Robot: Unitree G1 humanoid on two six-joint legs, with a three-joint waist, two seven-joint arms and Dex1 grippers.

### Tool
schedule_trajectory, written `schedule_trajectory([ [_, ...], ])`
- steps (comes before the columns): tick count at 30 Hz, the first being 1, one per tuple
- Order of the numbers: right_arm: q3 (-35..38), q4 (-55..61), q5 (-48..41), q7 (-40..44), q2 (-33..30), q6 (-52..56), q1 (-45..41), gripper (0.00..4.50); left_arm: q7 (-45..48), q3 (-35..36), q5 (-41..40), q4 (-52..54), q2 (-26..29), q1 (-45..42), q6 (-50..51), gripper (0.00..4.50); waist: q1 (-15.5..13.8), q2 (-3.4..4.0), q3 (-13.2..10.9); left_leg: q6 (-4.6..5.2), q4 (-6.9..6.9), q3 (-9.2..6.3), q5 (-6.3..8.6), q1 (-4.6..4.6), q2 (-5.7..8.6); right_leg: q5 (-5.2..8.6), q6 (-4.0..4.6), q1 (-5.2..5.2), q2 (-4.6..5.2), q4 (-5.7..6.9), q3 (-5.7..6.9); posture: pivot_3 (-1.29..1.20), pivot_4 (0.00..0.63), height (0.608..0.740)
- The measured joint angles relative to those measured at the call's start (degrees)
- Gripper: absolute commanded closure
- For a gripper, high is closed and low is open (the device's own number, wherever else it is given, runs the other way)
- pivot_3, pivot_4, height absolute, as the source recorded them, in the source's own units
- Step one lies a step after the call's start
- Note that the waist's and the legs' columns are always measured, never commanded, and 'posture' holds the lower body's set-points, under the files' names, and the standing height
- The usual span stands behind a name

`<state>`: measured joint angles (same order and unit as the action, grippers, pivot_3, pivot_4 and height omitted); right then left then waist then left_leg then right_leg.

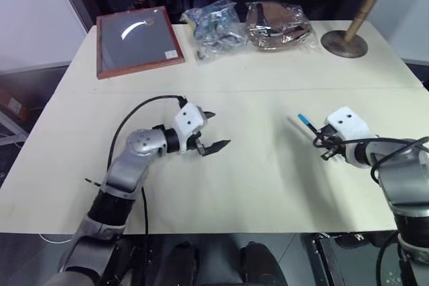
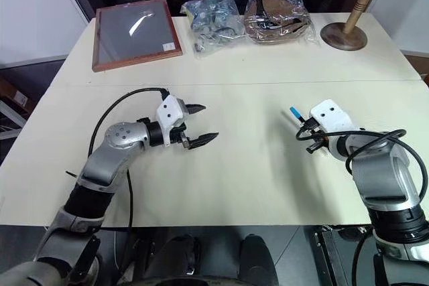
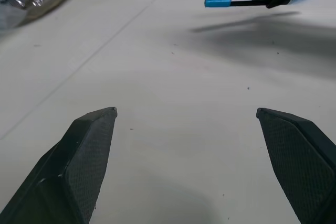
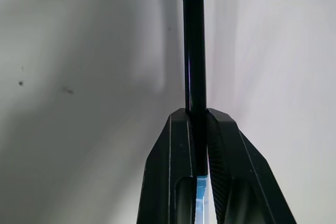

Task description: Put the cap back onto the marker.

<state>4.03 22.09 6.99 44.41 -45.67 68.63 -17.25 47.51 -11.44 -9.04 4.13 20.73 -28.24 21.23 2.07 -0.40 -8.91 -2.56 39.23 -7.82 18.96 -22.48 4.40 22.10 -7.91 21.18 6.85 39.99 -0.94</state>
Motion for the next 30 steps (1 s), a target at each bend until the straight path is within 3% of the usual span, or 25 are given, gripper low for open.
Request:
schedule_trajectory([
  [10, -0.57, -0.94, -4.17, -4.05, -0.06, -0.93, 0.7, 4.5, 7.54, -1.9, -3.38, -1.3, 0.44, -1.41, 0.43, 0.04, -0.04, 0.0, 0.0, 0.0, 0.01, -0.01, 0.0, 0.0, 0.0, 0.0, 0.0, -0.03, 0.0, -0.04, 0.01, 0.0, 0.15, 0.74],
  [18, -1.04, -1.9, -6.3, -5.76, -0.5, -2.07, 0.69, 4.5, 7.13, -1.95, -3.99, -1.28, 0.2, -1.17, -0.71, 0.04, 0.01, -0.01, 0.0, 0.0, 0.01, -0.02, 0.0, 0.04, -0.01, 0.0, 0.0, -0.09, -0.02, -0.06, 0.01, 0.0, 0.15, 0.74],
  [21, -1.54, -2.63, -7.0, -5.86, -0.88, -3.23, 0.67, 3.25, 6.67, -1.91, -4.09, -1.25, -0.42, -0.66, -0.74, 0.0, 0.02, -0.01, 0.01, 0.0, 0.01, -0.02, 0.0, 0.05, -0.01, 0.0, 0.0, -0.1, -0.02, -0.07, 0.01, 0.0, 0.15, 0.74],
  [27, -1.61, -3.43, -7.36, -6.13, -2.32, -4.91, -0.01, 0.24, 5.88, -1.89, -4.07, -1.26, -1.01, -0.66, -2.01, 0.0, 0.09, -0.01, 0.01, 0.0, 0.01, -0.02, 0.0, 0.06, -0.03, 0.0, 0.0, -0.12, -0.03, -0.08, 0.02, 0.0, 0.15, 0.74],
  [30, -1.8, -3.44, -7.43, -6.07, -3.59, -5.53, 0.11, 0.04, 5.95, -1.91, -3.98, -1.8, -0.9, -0.66, -2.5, 0.0, 0.03, -0.01, 0.01, 0.0, 0.01, -0.03, 0.0, 0.06, -0.03, 0.0, 0.0, -0.15, -0.04, -0.13, 0.03, 0.0, 0.15, 0.74],
])
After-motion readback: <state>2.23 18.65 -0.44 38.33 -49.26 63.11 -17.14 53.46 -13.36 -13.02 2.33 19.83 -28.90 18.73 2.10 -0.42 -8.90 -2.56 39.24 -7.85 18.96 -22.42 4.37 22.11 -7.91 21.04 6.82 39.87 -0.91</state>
